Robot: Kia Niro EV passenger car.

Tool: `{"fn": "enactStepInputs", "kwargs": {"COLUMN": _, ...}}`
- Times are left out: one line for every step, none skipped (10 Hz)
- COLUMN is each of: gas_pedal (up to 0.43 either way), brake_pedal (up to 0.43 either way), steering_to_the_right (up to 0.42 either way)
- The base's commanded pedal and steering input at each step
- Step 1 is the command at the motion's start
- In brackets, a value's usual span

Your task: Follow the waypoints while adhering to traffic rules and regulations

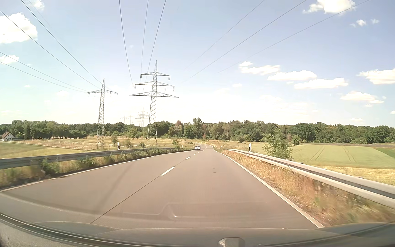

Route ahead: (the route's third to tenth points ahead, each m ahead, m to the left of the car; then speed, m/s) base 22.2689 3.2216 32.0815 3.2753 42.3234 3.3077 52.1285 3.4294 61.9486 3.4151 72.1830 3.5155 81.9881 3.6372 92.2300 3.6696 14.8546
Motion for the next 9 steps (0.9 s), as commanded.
{"fn": "enactStepInputs", "kwargs": {"gas_pedal": 0.118, "brake_pedal": 0.030, "steering_to_the_right": -0.003}}
{"fn": "enactStepInputs", "kwargs": {"gas_pedal": 0.118, "brake_pedal": 0.030, "steering_to_the_right": -0.003}}
{"fn": "enactStepInputs", "kwargs": {"gas_pedal": 0.118, "brake_pedal": 0.030, "steering_to_the_right": -0.003}}
{"fn": "enactStepInputs", "kwargs": {"gas_pedal": 0.118, "brake_pedal": 0.030, "steering_to_the_right": -0.002}}
{"fn": "enactStepInputs", "kwargs": {"gas_pedal": 0.118, "brake_pedal": 0.030, "steering_to_the_right": -0.003}}
{"fn": "enactStepInputs", "kwargs": {"gas_pedal": 0.118, "brake_pedal": 0.030, "steering_to_the_right": -0.001}}
{"fn": "enactStepInputs", "kwargs": {"gas_pedal": 0.110, "brake_pedal": 0.030, "steering_to_the_right": 0.000}}
{"fn": "enactStepInputs", "kwargs": {"gas_pedal": 0.110, "brake_pedal": 0.030, "steering_to_the_right": 0.000}}
{"fn": "enactStepInputs", "kwargs": {"gas_pedal": 0.110, "brake_pedal": 0.030, "steering_to_the_right": 0.000}}
